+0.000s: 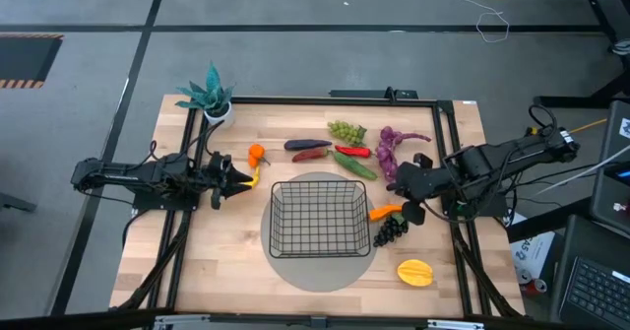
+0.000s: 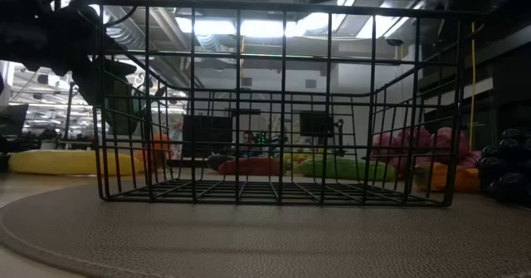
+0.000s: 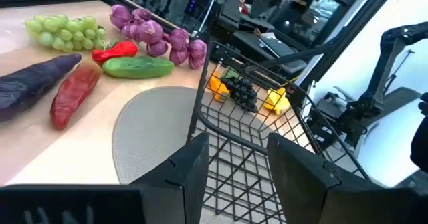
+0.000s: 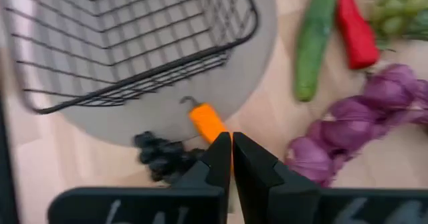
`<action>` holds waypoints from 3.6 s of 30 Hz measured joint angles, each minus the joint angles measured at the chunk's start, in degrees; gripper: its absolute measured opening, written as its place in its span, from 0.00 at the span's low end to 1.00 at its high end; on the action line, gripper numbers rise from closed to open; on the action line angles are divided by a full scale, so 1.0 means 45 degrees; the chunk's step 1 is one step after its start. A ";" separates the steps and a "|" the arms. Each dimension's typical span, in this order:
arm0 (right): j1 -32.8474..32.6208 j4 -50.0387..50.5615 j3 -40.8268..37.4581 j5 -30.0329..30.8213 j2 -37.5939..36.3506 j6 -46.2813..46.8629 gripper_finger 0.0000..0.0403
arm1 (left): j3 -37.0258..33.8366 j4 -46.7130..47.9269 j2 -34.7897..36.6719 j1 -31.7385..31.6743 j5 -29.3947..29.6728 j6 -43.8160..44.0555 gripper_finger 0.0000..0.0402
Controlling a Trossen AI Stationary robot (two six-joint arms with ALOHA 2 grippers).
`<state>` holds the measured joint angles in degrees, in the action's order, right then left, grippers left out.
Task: Build produce basket
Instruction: Put the yellow banana into the black wire basket
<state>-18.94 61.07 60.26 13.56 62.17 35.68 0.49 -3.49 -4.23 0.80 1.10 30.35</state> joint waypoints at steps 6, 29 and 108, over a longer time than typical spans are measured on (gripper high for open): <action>0.0005 -0.0079 -0.0921 -0.0277 0.0001 0.0378 0.05 | 0.0000 0.0005 -0.0003 0.0000 0.0243 0.0138 0.37; 0.0005 -0.0313 -0.2071 -0.1064 0.0005 0.2140 0.05 | 0.0000 0.0015 -0.0004 0.0000 0.0301 0.0136 0.37; -0.0029 -0.0265 -0.2071 -0.3406 0.0005 0.2341 0.33 | 0.0000 0.0019 0.0001 -0.0005 0.0306 -0.0653 0.37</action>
<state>-19.07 59.88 50.94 -1.77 62.19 46.22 0.49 -3.40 -4.23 0.78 2.48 27.41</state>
